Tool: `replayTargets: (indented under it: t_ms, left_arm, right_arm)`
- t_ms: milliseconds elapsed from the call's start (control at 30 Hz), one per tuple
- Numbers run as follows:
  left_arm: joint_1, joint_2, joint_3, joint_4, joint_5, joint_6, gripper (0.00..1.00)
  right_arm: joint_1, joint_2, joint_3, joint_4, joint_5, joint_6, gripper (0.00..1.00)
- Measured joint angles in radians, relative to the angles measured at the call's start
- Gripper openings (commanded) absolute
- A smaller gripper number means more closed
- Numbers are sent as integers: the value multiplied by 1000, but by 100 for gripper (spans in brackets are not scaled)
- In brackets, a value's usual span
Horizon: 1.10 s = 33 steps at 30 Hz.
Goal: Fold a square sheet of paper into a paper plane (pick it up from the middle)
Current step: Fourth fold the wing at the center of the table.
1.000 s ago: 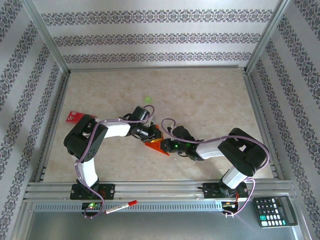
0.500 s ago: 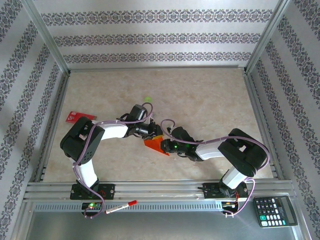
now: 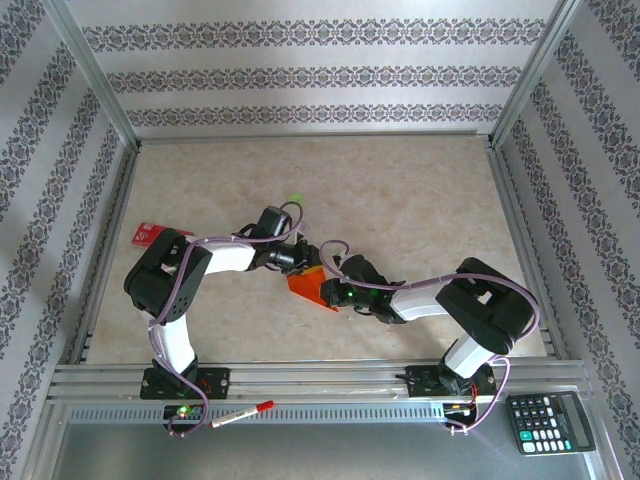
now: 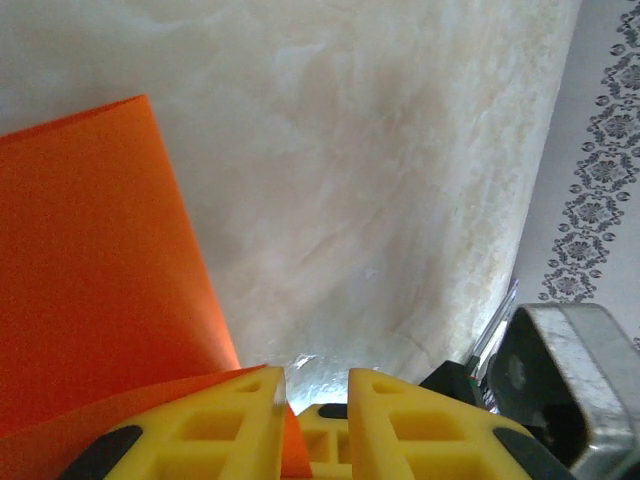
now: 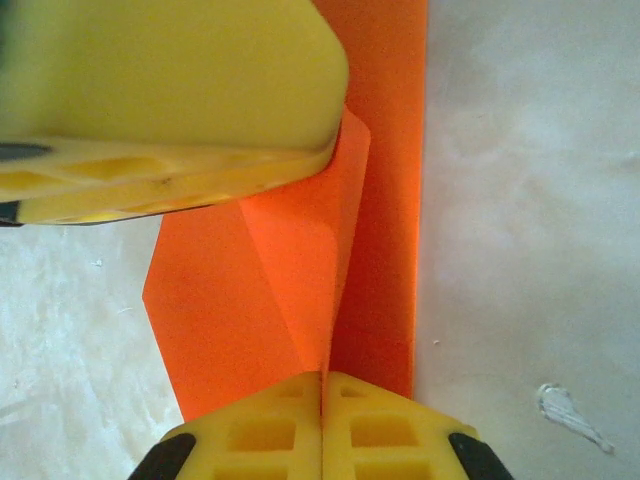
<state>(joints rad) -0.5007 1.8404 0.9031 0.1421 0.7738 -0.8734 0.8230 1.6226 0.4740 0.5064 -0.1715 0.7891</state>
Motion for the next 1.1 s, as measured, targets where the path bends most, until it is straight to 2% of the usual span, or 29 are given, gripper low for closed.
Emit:
replayTargets:
  t_ms: [900,1100]
  left_arm:
    - [19,8,-48,56,16,4,25]
    - [19,-77,-115,78,19,-18,27]
  right_arm:
    - [13,0,5,-8,25,-2,7]
    - [13,0,6,-9,25,-2,7]
